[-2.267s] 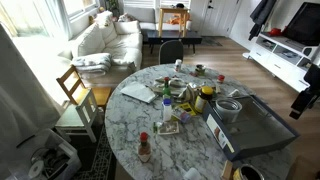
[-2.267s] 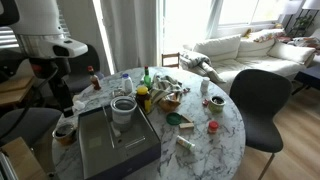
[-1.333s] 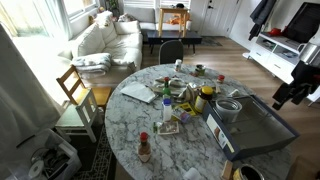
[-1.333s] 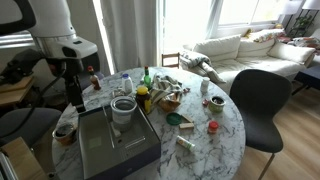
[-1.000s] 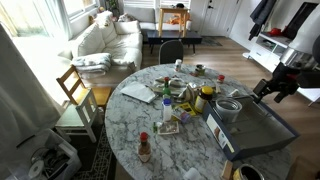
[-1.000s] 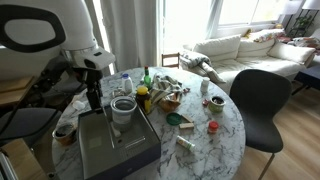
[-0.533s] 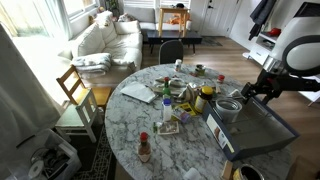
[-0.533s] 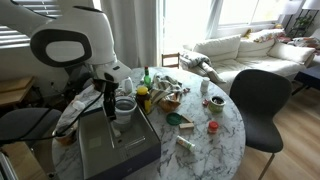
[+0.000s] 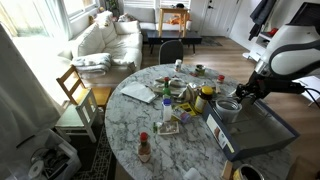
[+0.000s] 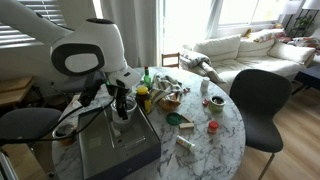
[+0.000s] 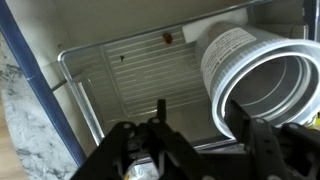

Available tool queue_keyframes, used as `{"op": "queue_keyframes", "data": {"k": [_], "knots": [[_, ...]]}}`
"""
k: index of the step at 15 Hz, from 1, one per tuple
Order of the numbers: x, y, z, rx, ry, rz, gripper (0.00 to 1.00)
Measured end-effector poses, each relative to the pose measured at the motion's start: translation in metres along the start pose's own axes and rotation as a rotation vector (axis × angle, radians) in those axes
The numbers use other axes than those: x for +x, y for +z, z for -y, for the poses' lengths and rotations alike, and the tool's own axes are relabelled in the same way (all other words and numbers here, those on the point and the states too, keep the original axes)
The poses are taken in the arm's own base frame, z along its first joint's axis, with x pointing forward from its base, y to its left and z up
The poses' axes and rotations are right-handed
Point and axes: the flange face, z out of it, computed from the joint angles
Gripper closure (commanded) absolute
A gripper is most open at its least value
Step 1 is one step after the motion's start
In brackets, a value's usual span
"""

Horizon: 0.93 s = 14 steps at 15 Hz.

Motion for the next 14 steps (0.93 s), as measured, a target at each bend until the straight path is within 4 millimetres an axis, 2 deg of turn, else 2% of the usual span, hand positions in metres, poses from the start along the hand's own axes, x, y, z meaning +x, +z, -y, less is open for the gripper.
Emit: {"op": "queue_keyframes", "data": {"k": [1,2,3,4,6,7,9,14], "knots": [[0.001,0.003,0.001,0.003,0.004,-0.002,0.62],[0.003,0.005,0.002,0.006,0.008,0.000,0.50],[0.004,0.007,0.003,0.010,0.012,0.003,0.51],[0.005,0.009,0.005,0.012,0.014,0.007,0.56],[0.006,0.012,0.008,0.014,0.015,0.011,0.78],[0.007,0.013,0.009,0.015,0.015,0.013,0.83],[0.008,0.014,0.010,0.017,0.015,0.014,1.00],[0.011,0.014,0.014,0.026,0.018,0.015,0.99]]}}
